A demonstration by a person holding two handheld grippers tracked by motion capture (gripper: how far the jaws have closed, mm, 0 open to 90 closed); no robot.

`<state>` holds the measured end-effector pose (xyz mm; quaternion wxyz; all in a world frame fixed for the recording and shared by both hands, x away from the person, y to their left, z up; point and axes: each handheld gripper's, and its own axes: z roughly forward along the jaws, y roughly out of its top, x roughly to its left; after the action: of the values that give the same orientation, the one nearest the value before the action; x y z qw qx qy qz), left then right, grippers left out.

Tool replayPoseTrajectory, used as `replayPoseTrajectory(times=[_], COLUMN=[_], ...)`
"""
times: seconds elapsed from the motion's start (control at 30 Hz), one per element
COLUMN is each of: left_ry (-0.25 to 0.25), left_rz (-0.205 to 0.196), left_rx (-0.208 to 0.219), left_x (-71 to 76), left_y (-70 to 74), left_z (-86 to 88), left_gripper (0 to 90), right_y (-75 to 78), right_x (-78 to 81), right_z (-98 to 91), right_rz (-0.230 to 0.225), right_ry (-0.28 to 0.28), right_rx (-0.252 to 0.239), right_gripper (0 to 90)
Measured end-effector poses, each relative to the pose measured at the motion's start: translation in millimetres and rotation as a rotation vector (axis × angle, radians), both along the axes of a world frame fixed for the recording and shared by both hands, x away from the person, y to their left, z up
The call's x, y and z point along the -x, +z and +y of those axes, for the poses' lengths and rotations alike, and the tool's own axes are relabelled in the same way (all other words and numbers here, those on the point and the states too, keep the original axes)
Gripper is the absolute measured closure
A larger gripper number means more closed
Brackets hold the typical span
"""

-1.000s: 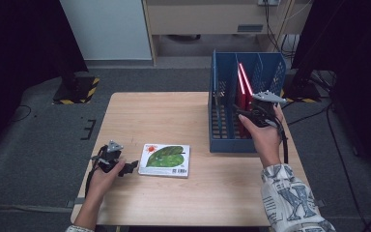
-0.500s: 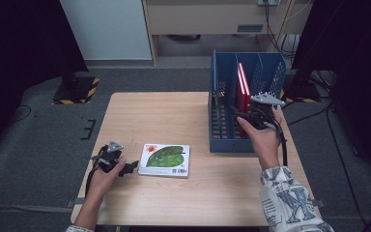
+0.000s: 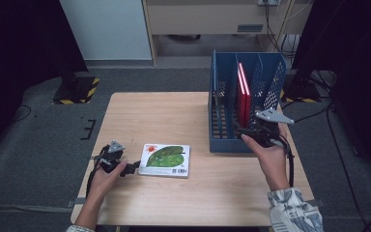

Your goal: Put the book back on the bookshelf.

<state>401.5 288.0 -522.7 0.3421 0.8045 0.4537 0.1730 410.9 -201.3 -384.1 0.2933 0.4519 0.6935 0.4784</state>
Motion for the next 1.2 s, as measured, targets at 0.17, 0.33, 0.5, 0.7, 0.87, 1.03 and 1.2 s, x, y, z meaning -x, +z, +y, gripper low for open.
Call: replayPoseTrajectory(times=[0.17,0.33,0.5,0.7,0.87,1.03,1.2], left_ry=[-0.002,-0.007,-0.013,-0.047,-0.079,-0.091,-0.095], left_rz=[-0.008,-0.016,-0.036,-0.063,-0.074,-0.069,-0.055], left_rx=[0.013,0.008,0.025,0.043,0.037,0.014,0.011], left_x=[0.2,2.2,7.3,12.0,15.6,14.2,9.1], left_y=[-0.1,1.5,4.3,8.9,10.7,7.9,5.0], left_z=[-1.0,-1.3,-2.3,-9.1,-24.3,-32.2,-34.2], left_gripper=[4.2,4.5,4.5,10.1,8.5,7.3,7.3], right_y=[-11.3,-23.6,-41.7,-74.0,-86.7,-99.3,-109.9], right_x=[25.9,46.5,57.3,68.4,70.5,66.7,59.7], right_z=[3.3,13.8,36.9,75.7,101.8,114.4,119.5], right_rz=[-0.006,-0.006,0.032,0.132,0.156,0.184,0.209], right_ry=[0.052,0.121,0.203,0.316,0.373,0.413,0.416], right_rx=[-0.011,-0.001,0.013,0.022,0.069,0.108,0.135], right_gripper=[15.9,15.0,14.8,27.0,32.0,37.7,33.8])
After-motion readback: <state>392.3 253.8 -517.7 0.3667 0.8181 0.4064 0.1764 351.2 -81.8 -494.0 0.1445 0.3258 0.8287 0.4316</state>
